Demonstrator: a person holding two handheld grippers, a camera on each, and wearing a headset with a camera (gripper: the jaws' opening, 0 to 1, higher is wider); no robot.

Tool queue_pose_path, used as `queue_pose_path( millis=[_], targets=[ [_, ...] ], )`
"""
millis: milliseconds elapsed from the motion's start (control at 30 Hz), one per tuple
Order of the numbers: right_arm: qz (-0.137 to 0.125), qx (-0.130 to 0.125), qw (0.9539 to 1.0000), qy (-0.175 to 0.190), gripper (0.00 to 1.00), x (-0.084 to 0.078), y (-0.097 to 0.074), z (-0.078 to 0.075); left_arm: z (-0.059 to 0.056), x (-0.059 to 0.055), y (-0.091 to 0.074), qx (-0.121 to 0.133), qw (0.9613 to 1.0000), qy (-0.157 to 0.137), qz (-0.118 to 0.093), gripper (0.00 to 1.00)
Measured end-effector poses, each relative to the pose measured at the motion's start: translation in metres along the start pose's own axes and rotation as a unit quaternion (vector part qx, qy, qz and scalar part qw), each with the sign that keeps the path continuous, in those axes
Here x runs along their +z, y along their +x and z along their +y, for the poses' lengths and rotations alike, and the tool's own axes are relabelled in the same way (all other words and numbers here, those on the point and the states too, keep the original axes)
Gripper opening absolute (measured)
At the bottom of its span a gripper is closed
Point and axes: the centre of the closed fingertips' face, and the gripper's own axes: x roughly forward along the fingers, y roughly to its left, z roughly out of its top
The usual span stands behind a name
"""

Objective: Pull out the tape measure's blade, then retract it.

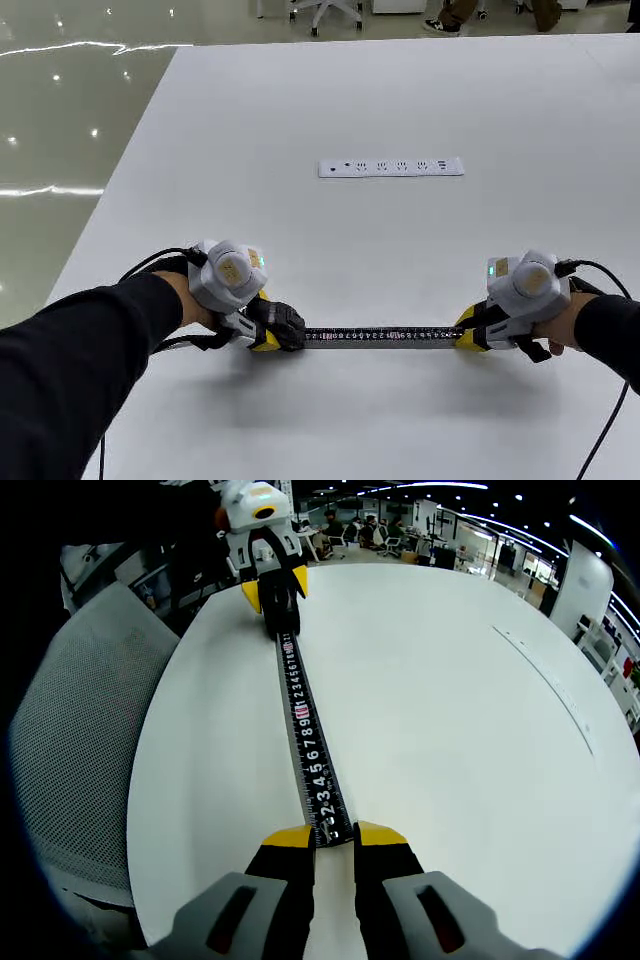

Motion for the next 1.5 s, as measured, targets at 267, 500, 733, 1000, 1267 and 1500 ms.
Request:
queue_pose_path(
  millis=[267,500,733,1000,1267,1500],
  targets=[
    [0.002,0.002,1.0000,-0.004,0.09,0.001,0.002,0.000,0.000,0.000,0.001,0.000,1.0000,-0.002,0.000,0.34],
    [0.004,0.003,1.0000,-0.004,0.10,0.004,0.002,0.001,0.000,0.001,0.001,0.001,1.0000,-0.003,-0.001,0.34],
    [0.004,0.007,1.0000,-0.001,0.10,0.003,0.002,-0.001,0.000,0.000,0.001,-0.001,1.0000,0.000,-0.001,0.34],
    [0.011,0.009,0.9998,0.009,0.11,0.002,0.002,-0.002,0.001,0.000,0.004,-0.001,1.0000,0.007,0.003,0.34],
    [0.017,-0.005,0.9995,0.027,0.12,0.002,0.004,-0.003,-0.002,-0.012,0.011,0.006,0.9999,-0.009,0.010,0.37],
    [0.007,-0.051,0.9982,0.029,0.18,0.004,0.001,-0.005,0.007,-0.022,-0.001,0.052,0.9982,-0.030,-0.007,0.36]
  ],
)
